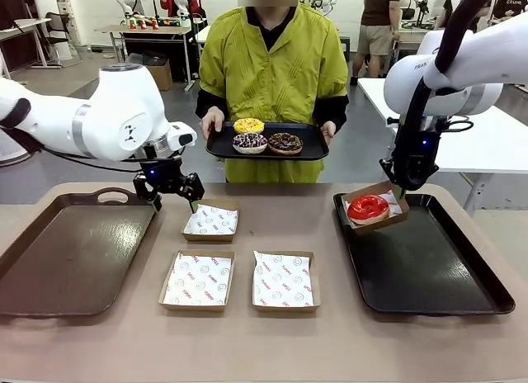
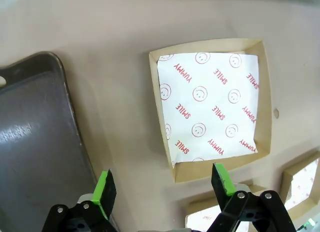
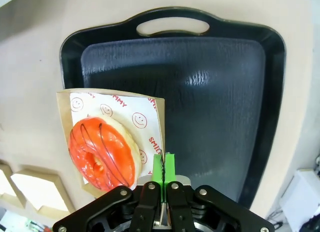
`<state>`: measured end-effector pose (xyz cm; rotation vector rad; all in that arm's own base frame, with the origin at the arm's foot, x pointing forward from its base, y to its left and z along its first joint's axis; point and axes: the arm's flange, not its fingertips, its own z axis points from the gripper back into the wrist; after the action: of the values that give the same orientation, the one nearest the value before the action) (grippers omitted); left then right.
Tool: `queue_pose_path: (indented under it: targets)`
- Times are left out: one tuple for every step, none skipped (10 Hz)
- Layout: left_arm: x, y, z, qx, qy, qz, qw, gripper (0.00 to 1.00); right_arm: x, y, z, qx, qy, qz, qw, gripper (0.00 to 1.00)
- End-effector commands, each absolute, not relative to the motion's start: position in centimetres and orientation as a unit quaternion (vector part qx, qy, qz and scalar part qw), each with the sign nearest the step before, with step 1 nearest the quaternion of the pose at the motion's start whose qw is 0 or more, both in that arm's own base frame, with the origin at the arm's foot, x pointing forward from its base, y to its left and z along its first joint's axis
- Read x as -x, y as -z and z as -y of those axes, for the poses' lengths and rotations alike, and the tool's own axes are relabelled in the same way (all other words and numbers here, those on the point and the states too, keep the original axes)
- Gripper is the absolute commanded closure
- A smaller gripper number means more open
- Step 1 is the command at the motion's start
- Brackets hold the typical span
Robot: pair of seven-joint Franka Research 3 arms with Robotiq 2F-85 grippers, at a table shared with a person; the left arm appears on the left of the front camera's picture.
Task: Individually package the donuts and arrange them on the tray.
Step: Place the picked Paper togo box on the Handle tray while simultaneously picking up another Paper togo box from the table with the other hand.
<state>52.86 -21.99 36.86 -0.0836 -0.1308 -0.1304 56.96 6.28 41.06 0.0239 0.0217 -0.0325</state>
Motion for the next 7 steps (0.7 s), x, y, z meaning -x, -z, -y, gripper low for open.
queue_pose_path:
  targets:
    - [-55.1, -36.2, 24.1, 0.025, 0.029, 0.048, 0.998, 0.0, -58.3, -40.7, -6.2, -0.025, 0.025, -0.007, 0.999, 0.99]
    - [-55.6, -35.8, 24.2, 0.027, 0.023, 0.047, 0.998, 0.0, -58.8, -40.3, -5.9, -0.035, 0.031, -0.005, 0.999, 0.99]
    - [-55.9, -35.4, 24.3, 0.024, 0.019, 0.048, 0.998, 0.0, -59.2, -39.9, -5.7, -0.039, 0.037, -0.004, 0.999, 0.99]
    - [-56.3, -34.9, 24.4, 0.021, 0.018, 0.045, 0.999, 0.0, -59.6, -39.5, -5.6, -0.043, 0.037, -0.007, 0.998, 0.99]
    - [-56.5, -34.5, 24.6, 0.016, 0.02, 0.044, 0.999, 0.0, -60.1, -39.1, -5.5, -0.045, 0.039, -0.009, 0.998, 0.99]
    - [-56.8, -34.1, 24.6, 0.012, 0.022, 0.043, 0.999, 0.0, -60.5, -38.7, -5.5, -0.046, 0.04, -0.014, 0.998, 0.99]
    - [-57.1, -33.8, 24.6, 0.009, 0.024, 0.042, 0.999, 0.0, -60.7, -38.5, -5.4, -0.044, 0.04, -0.016, 0.998, 0.99]
